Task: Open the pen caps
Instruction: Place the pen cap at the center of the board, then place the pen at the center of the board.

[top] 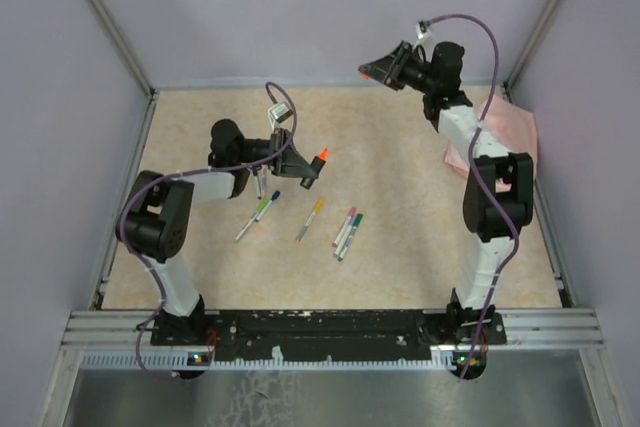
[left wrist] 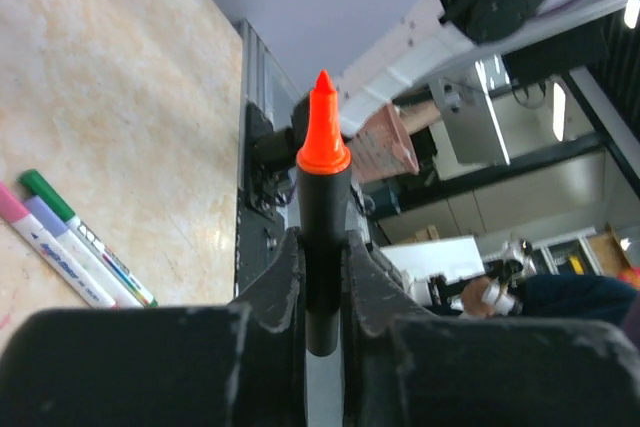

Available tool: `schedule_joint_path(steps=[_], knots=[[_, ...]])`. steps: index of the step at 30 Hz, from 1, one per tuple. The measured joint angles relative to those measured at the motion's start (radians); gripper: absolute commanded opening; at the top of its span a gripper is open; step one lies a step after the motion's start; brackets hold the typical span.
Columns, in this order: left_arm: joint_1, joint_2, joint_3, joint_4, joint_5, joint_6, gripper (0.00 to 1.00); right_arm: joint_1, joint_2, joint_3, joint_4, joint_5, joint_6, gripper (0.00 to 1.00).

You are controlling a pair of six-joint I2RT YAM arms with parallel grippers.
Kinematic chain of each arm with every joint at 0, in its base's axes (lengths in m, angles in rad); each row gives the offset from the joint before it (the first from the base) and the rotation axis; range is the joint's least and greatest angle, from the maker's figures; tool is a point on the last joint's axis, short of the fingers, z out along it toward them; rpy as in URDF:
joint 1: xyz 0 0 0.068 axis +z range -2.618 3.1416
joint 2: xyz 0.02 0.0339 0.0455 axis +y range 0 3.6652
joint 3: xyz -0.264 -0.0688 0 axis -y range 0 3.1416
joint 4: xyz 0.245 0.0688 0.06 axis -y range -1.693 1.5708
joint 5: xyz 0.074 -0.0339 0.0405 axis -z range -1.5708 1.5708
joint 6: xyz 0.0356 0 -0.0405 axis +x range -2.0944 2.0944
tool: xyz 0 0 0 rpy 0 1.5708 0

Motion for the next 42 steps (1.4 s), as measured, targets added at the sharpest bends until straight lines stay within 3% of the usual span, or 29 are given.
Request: schedule_joint_path(steps=[3,7,12,20,32,42], knots=[[0.000,-0.071,0.066,-0.410,-0.070,0.310,0.00,-0.002,-0.041,-0.078,-0.179,0.077,-0.109,0.00],[-0.002,-0.105,0.284,-0.972,-0.286,0.751,0.00,-0.002,-0.067,-0.136,-0.340,0.170,-0.211,0.00],[-0.002,-0.091,0.394,-1.318,-0.467,1.003,0.00,0.002,-0.059,-0.156,-0.440,0.222,-0.262,0.00],[-0.002,0.039,0.466,-1.540,-0.579,1.093,0.00,0.077,0.116,-0.031,-0.475,0.235,-0.269,0.00],[-0.002,0.206,0.539,-1.678,-0.647,1.120,0.00,0.187,0.347,0.142,-0.514,0.242,-0.220,0.00],[0.002,0.294,0.642,-1.778,-0.724,1.173,0.11,0.199,0.413,0.194,-0.537,0.273,-0.206,0.02]])
